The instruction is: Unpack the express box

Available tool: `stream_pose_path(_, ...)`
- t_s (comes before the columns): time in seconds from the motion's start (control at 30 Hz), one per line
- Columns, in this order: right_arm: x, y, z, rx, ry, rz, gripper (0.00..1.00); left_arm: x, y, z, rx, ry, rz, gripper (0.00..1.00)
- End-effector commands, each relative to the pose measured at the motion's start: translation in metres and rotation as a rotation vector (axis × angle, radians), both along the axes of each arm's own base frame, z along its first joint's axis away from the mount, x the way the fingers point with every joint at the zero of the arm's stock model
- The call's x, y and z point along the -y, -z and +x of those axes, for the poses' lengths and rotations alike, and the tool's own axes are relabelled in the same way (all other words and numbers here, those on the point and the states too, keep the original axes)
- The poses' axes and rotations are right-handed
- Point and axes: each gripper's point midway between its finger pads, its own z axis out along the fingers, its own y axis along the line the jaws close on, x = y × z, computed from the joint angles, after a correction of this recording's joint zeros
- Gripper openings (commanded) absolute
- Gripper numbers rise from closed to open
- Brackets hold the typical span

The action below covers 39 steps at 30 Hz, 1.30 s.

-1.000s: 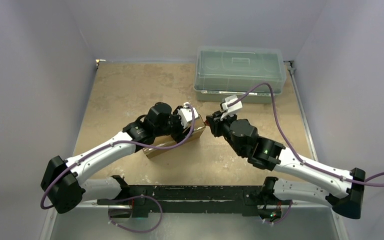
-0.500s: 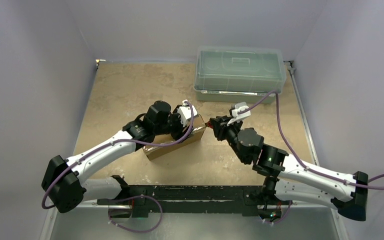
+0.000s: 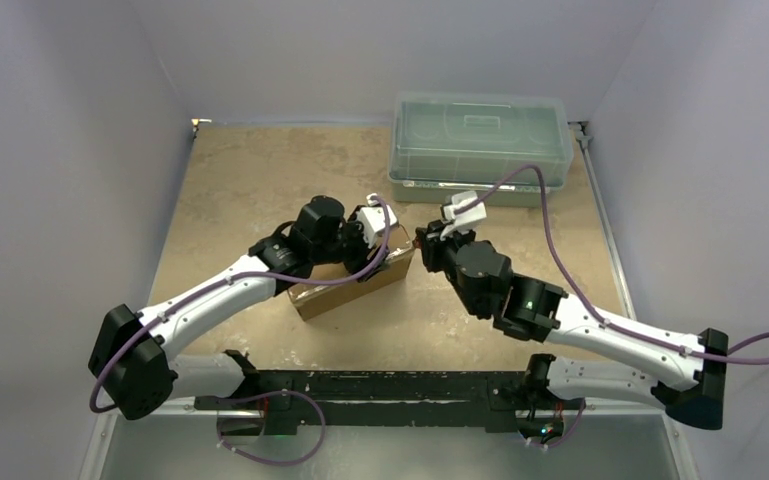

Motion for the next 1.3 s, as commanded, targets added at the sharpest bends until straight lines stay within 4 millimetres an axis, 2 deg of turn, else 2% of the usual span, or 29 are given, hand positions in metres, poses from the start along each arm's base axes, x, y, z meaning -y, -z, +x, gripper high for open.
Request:
stream_pose_path(0.0, 0.003, -0.105, -0.001, 0.113, 0.020, 0.185, 0.00, -0.018, 0.025, 0.005, -0.062, -0.076, 0.091, 0.20)
stream_pose_path(0.13, 0.022, -0.137, -0.005, 0.156, 0.045, 0.208, 0.00, -0.019, 0.028, 0.006, -0.074, -0.087, 0.101, 0.20)
stream_pose_path(0.23, 0.052, -0.147, -0.009, 0.211, 0.100, 0.223, 0.00, -0.019, 0.029, 0.010, -0.081, -0.109, 0.107, 0.20)
stream_pose_path(0.33, 0.072, -0.128, -0.007, 0.216, 0.162, 0.175, 0.00, -0.019, 0.029, 0.014, -0.098, -0.139, 0.110, 0.22)
stream_pose_path(0.4, 0.077, -0.100, -0.005, 0.169, 0.183, 0.117, 0.00, -0.019, 0.031, 0.015, -0.121, -0.154, 0.112, 0.26)
stream_pose_path(0.5, 0.077, -0.049, 0.004, 0.082, 0.190, 0.056, 0.00, -0.018, 0.031, 0.018, -0.155, -0.172, 0.107, 0.34)
stream_pose_path(0.63, 0.069, 0.031, 0.015, -0.087, 0.145, 0.012, 0.00, -0.019, 0.021, 0.030, -0.174, -0.231, 0.047, 0.47)
stream_pose_path(0.7, 0.059, 0.054, 0.013, -0.147, 0.108, 0.020, 0.00, -0.015, 0.014, 0.031, -0.188, -0.243, 0.019, 0.54)
stream_pose_path(0.8, 0.047, 0.069, 0.011, -0.203, 0.073, 0.020, 0.00, -0.010, -0.001, 0.036, -0.181, -0.259, -0.017, 0.61)
stream_pose_path(0.87, 0.045, 0.068, 0.012, -0.207, 0.072, 0.022, 0.00, -0.005, -0.012, 0.038, -0.187, -0.252, -0.038, 0.71)
stream_pose_path(0.97, 0.048, 0.062, 0.014, -0.194, 0.087, 0.027, 0.00, 0.000, -0.020, 0.039, -0.192, -0.245, -0.048, 0.80)
stream_pose_path(1.17, 0.047, 0.059, 0.015, -0.192, 0.086, 0.044, 0.00, 0.004, -0.035, 0.048, -0.180, -0.284, -0.066, 0.87)
stream_pose_path(1.27, 0.043, 0.060, 0.013, -0.201, 0.070, 0.055, 0.00, -0.004, -0.038, 0.052, -0.184, -0.332, -0.034, 0.88)
